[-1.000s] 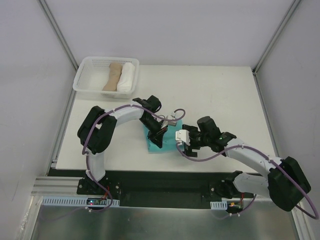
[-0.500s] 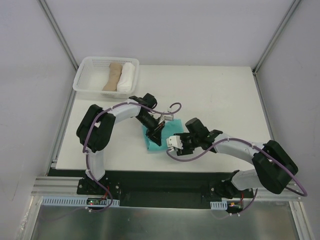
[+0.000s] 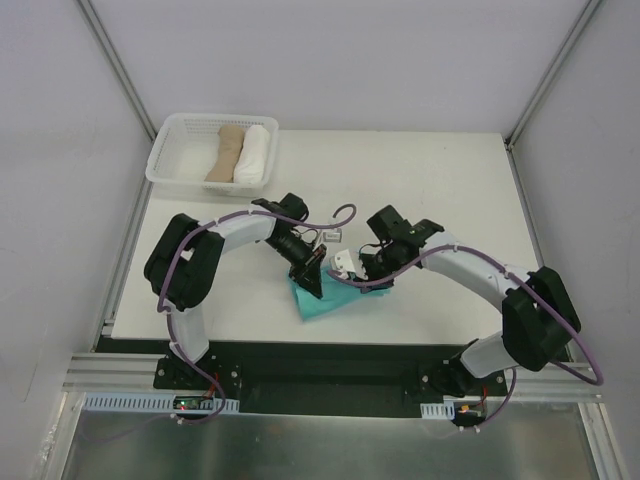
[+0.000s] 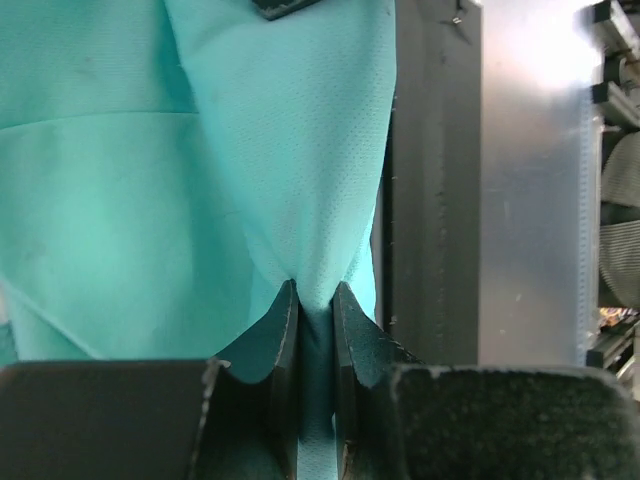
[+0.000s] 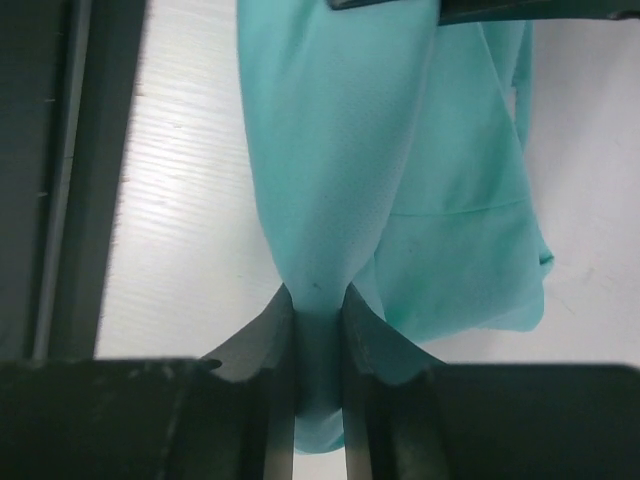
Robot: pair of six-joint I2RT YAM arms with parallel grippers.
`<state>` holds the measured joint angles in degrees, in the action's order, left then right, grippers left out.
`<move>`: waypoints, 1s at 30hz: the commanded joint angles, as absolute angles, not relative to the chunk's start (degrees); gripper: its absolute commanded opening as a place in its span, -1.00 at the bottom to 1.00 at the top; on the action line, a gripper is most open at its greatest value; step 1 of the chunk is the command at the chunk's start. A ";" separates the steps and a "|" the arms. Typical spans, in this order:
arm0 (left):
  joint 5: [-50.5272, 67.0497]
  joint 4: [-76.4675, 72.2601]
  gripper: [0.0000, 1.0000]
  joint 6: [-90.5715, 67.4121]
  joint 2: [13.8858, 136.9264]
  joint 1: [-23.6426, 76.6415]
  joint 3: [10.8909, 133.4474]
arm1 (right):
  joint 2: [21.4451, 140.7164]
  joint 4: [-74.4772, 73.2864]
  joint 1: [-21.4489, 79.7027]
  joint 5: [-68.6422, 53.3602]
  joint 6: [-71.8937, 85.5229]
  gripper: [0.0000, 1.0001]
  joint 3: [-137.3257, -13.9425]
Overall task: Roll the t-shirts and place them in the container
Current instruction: Roll the T-shirt to the center of the board.
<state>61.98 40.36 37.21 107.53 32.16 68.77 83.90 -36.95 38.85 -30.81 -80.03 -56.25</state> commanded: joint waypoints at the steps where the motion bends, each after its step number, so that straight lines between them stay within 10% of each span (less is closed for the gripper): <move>1: 60.38 44.56 -1.00 34.28 103.10 31.38 64.78 | 87.00 -59.92 37.53 -34.54 -86.57 -0.72 -62.04; 18: 58.97 51.93 -1.00 25.67 113.01 31.38 66.17 | 114.87 -86.39 37.26 -40.52 -97.03 -0.69 -80.77; 23: 58.90 51.26 -0.46 22.33 115.84 29.80 66.45 | 122.05 -91.82 37.71 -38.94 -99.66 -0.69 -84.54; 30: 48.11 49.39 -0.29 16.36 105.41 20.49 65.65 | 129.10 -95.10 38.93 -37.53 -97.48 -0.70 -90.00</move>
